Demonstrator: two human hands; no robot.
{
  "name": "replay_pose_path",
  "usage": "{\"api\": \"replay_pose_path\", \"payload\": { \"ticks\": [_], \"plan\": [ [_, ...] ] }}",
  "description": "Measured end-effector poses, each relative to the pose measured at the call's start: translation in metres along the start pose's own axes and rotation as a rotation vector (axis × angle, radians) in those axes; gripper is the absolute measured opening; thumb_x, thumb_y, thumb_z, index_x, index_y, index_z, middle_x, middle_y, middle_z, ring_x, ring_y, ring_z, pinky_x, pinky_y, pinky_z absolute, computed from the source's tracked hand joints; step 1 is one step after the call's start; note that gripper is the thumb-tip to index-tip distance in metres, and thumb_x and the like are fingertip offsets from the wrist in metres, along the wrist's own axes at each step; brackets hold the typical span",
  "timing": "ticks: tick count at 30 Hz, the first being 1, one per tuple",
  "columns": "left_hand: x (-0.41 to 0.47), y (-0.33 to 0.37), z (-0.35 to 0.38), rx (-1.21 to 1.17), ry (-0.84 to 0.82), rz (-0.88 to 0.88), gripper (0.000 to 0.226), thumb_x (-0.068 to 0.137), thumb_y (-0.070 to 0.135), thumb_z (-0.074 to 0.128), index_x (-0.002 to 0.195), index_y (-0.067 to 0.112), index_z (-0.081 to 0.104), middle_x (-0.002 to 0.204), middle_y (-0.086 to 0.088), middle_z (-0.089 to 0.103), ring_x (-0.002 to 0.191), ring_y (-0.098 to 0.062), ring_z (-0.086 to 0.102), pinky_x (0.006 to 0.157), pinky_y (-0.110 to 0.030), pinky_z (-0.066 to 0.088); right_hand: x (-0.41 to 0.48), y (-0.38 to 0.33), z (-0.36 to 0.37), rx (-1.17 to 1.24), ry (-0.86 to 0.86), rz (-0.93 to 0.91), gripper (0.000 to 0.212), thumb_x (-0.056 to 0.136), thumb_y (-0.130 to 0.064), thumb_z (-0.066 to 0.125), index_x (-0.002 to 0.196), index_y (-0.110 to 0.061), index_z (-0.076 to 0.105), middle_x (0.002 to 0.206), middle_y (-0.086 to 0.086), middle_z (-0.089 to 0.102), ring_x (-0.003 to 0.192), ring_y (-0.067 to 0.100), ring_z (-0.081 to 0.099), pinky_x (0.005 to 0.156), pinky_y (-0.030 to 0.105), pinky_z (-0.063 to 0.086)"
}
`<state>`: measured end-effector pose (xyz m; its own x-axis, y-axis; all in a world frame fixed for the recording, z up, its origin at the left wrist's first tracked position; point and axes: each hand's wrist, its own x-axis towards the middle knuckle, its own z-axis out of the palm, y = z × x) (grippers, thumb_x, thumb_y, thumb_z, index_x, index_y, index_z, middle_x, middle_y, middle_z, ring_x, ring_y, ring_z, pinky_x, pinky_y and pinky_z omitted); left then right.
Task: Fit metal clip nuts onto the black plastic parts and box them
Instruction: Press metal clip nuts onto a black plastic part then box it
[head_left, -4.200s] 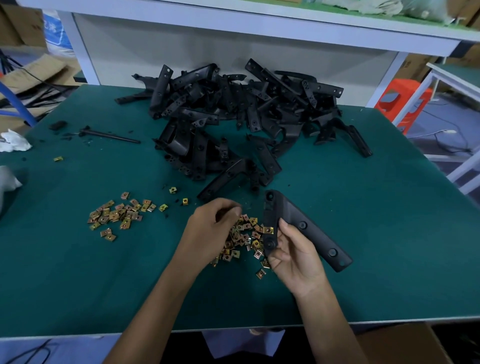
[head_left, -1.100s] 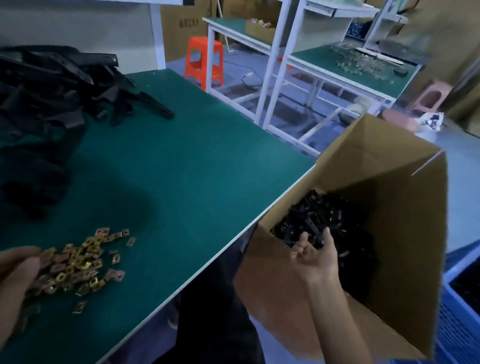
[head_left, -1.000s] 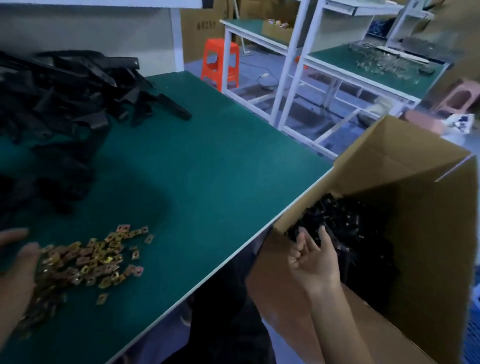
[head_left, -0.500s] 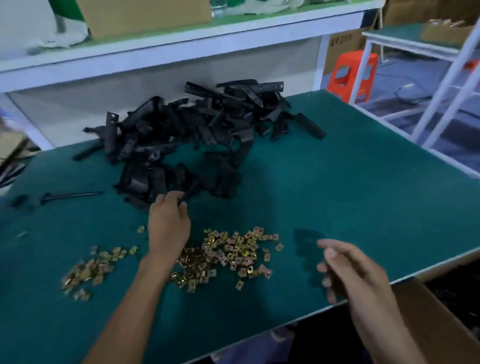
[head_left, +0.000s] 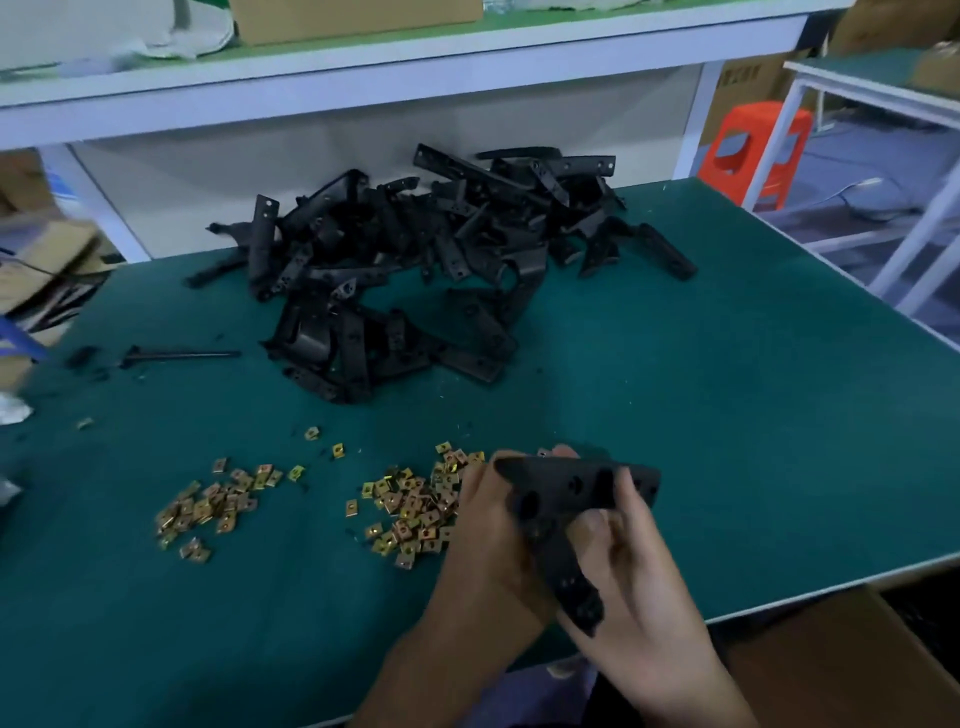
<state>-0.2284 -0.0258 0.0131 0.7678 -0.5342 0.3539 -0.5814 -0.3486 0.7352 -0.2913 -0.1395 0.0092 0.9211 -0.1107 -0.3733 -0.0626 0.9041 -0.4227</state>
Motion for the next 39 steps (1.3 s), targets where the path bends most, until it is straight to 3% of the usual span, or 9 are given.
{"api": "replay_pose_path", "payload": {
  "ticks": [3,7,10,14,21,24,29,34,39],
  "plan": [
    [0.019,-0.023,-0.013,0.171,-0.125,0.095,0.017,0.087,0.032,0.061,0.100,0.043,0.059,0.099,0.016,0.059,0.094,-0.005,0.051,0.081,-0.023,0.043,0.010,-0.016,-0.008,0.130,0.149,-0.153,0.041,0.093,-0.044,0.057,0.117,-0.017,0.077,0.124,0.010,0.071,0.104,0.028,0.073,0.085,0.039,0.057],
    [0.052,-0.077,-0.031,0.456,-0.003,-0.134,0.031,0.103,0.019,0.050,0.131,0.020,0.064,0.116,-0.004,0.062,0.106,-0.021,0.053,0.093,-0.032,0.044,0.016,-0.040,-0.016,0.209,0.183,-0.286,0.033,0.089,-0.048,0.061,0.109,-0.026,0.076,0.114,0.006,0.072,0.084,0.021,0.072,0.069,0.032,0.054],
    [0.063,-0.100,-0.034,0.606,-0.151,-0.207,0.036,0.105,0.022,0.046,0.139,0.022,0.058,0.122,-0.008,0.060,0.112,-0.027,0.055,0.099,-0.035,0.044,0.018,-0.036,-0.014,0.211,0.094,-0.242,0.029,0.076,-0.034,0.081,0.099,-0.017,0.079,0.105,0.007,0.073,0.075,0.019,0.073,0.056,0.027,0.058],
    [0.068,-0.103,-0.037,0.509,-0.167,-0.255,0.016,0.100,0.017,0.055,0.109,0.019,0.068,0.108,-0.002,0.061,0.106,-0.023,0.056,0.090,-0.030,0.043,0.017,-0.015,-0.004,0.186,-0.036,-0.106,0.065,0.036,-0.008,0.105,0.096,-0.006,0.081,0.100,0.014,0.076,0.077,0.023,0.076,0.057,0.028,0.061],
    [0.046,-0.070,-0.049,-0.015,-0.073,-0.400,0.010,0.097,0.024,0.063,0.094,0.034,0.063,0.086,0.019,0.069,0.084,0.003,0.064,0.067,-0.007,0.043,0.040,-0.008,0.001,-0.054,-0.106,-0.095,0.040,0.095,-0.040,0.054,0.127,-0.023,0.072,0.124,0.011,0.072,0.101,0.018,0.074,0.070,0.024,0.060],
    [0.031,-0.051,-0.047,-0.299,-0.028,-0.441,0.017,0.098,0.020,0.062,0.101,0.034,0.070,0.094,0.020,0.072,0.087,0.004,0.066,0.070,-0.007,0.046,0.054,-0.007,0.004,-0.080,-0.085,-0.134,0.037,0.096,-0.039,0.054,0.128,-0.028,0.070,0.126,0.010,0.071,0.106,0.019,0.073,0.072,0.027,0.060],
    [0.013,-0.036,-0.044,-0.608,0.011,-0.491,0.027,0.099,0.009,0.058,0.096,0.029,0.076,0.075,0.011,0.063,0.069,-0.004,0.053,0.065,-0.014,0.046,0.070,-0.002,0.002,-0.048,-0.041,-0.176,0.034,0.084,-0.018,0.066,0.117,-0.023,0.074,0.103,0.003,0.076,0.070,0.009,0.072,0.052,0.022,0.055],
    [0.005,-0.033,-0.038,-0.722,0.032,-0.542,0.024,0.096,0.013,0.061,0.095,0.031,0.078,0.082,0.003,0.069,0.073,-0.007,0.058,0.069,-0.018,0.051,0.069,0.001,-0.003,-0.040,-0.097,-0.095,0.027,0.085,-0.020,0.060,0.076,-0.010,0.083,0.074,0.007,0.076,0.061,0.015,0.074,0.051,0.024,0.058],
    [0.001,-0.029,-0.029,-0.762,-0.025,-0.557,0.029,0.101,0.010,0.054,0.091,0.028,0.074,0.075,0.001,0.064,0.070,-0.010,0.057,0.066,-0.019,0.050,0.070,-0.001,-0.003,-0.014,-0.113,-0.106,0.031,0.089,-0.026,0.058,0.076,-0.013,0.083,0.071,0.002,0.075,0.060,0.011,0.074,0.051,0.020,0.057]
  ]
}}
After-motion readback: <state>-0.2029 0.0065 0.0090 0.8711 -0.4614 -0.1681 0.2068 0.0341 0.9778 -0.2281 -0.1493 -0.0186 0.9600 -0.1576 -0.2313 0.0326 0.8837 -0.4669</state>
